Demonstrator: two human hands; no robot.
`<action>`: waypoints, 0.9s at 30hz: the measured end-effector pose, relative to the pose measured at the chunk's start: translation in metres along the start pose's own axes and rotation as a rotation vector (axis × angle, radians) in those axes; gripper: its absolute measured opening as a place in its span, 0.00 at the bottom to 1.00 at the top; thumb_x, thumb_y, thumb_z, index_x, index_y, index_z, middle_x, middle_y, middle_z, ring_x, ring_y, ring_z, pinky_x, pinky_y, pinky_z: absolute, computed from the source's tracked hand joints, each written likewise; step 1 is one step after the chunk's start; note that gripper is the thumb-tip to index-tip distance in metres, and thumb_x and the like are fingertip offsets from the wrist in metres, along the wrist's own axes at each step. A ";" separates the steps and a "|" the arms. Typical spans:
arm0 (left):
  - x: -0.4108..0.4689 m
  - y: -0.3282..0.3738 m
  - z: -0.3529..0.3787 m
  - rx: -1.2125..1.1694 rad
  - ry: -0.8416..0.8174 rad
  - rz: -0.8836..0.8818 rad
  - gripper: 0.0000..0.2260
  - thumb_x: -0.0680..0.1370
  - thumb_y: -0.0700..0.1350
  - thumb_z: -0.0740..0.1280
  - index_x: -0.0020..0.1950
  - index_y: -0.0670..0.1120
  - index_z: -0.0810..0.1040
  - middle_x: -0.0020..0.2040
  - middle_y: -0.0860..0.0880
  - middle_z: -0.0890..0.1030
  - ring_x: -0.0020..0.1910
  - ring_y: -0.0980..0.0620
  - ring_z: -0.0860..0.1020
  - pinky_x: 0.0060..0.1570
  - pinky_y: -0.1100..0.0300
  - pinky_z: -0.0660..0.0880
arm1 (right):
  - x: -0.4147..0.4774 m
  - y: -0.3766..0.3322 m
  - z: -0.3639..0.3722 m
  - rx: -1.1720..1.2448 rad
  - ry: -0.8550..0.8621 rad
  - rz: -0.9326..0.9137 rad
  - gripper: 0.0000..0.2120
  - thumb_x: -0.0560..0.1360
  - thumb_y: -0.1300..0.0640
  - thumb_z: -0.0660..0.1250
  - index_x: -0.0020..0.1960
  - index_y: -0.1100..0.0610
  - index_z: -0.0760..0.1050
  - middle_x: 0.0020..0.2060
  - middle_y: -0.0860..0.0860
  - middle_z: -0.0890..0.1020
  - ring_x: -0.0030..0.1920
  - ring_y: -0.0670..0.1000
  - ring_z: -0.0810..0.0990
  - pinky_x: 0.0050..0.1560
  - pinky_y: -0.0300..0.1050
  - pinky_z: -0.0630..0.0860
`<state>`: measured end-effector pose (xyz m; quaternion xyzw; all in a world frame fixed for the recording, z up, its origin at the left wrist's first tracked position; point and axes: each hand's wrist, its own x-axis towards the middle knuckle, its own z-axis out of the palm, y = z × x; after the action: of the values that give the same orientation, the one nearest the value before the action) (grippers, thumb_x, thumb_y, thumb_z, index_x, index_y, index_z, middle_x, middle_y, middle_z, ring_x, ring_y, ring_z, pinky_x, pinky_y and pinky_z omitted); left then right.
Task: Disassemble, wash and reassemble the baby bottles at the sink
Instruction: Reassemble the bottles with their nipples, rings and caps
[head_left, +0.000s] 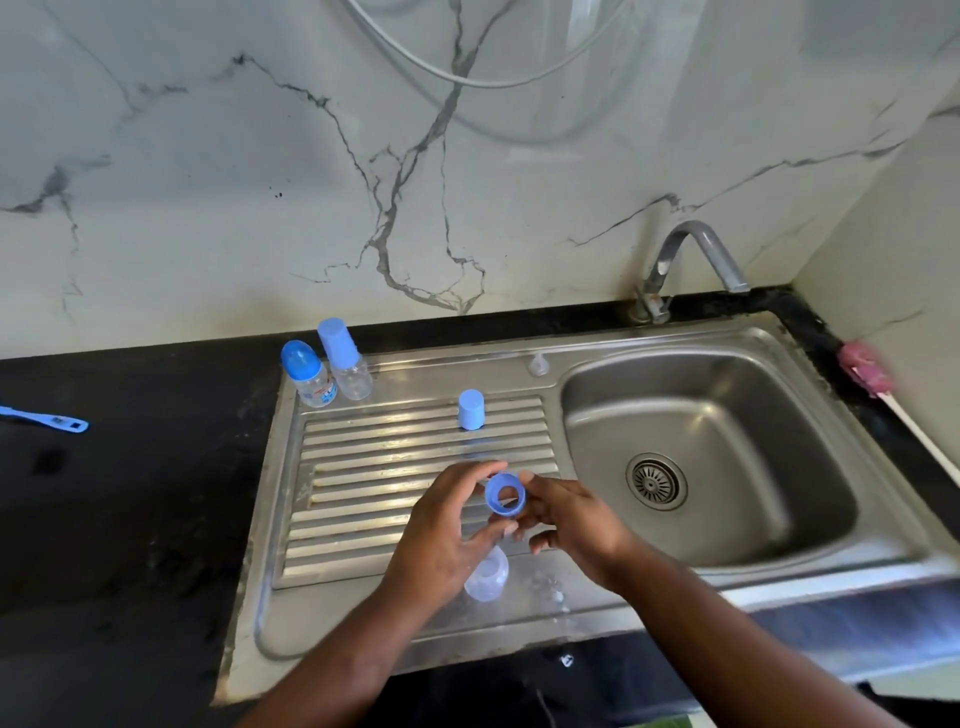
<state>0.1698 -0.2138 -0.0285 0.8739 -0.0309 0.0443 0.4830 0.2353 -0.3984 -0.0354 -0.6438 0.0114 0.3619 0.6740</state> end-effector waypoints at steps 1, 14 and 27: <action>0.002 0.001 0.001 -0.007 0.001 -0.002 0.25 0.74 0.46 0.77 0.70 0.55 0.75 0.63 0.62 0.77 0.65 0.57 0.76 0.60 0.68 0.72 | 0.000 -0.001 -0.002 0.004 -0.012 -0.001 0.22 0.84 0.45 0.60 0.56 0.61 0.82 0.45 0.61 0.85 0.44 0.56 0.80 0.43 0.49 0.73; 0.025 -0.020 -0.003 -0.051 0.071 -0.048 0.21 0.75 0.45 0.77 0.66 0.51 0.78 0.60 0.60 0.80 0.62 0.58 0.78 0.57 0.73 0.69 | 0.065 -0.032 -0.037 -0.257 0.190 -0.056 0.08 0.82 0.54 0.67 0.58 0.55 0.82 0.45 0.51 0.88 0.39 0.49 0.80 0.38 0.43 0.75; 0.048 -0.059 -0.007 -0.018 0.098 -0.179 0.22 0.74 0.48 0.77 0.67 0.54 0.77 0.60 0.60 0.80 0.59 0.59 0.80 0.55 0.63 0.78 | 0.214 -0.074 -0.086 -1.043 0.448 -0.118 0.27 0.77 0.60 0.70 0.75 0.51 0.70 0.68 0.59 0.72 0.68 0.60 0.72 0.66 0.49 0.71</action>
<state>0.2234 -0.1773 -0.0694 0.8657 0.0704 0.0436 0.4936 0.4688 -0.3655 -0.0889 -0.9520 -0.0621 0.1360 0.2672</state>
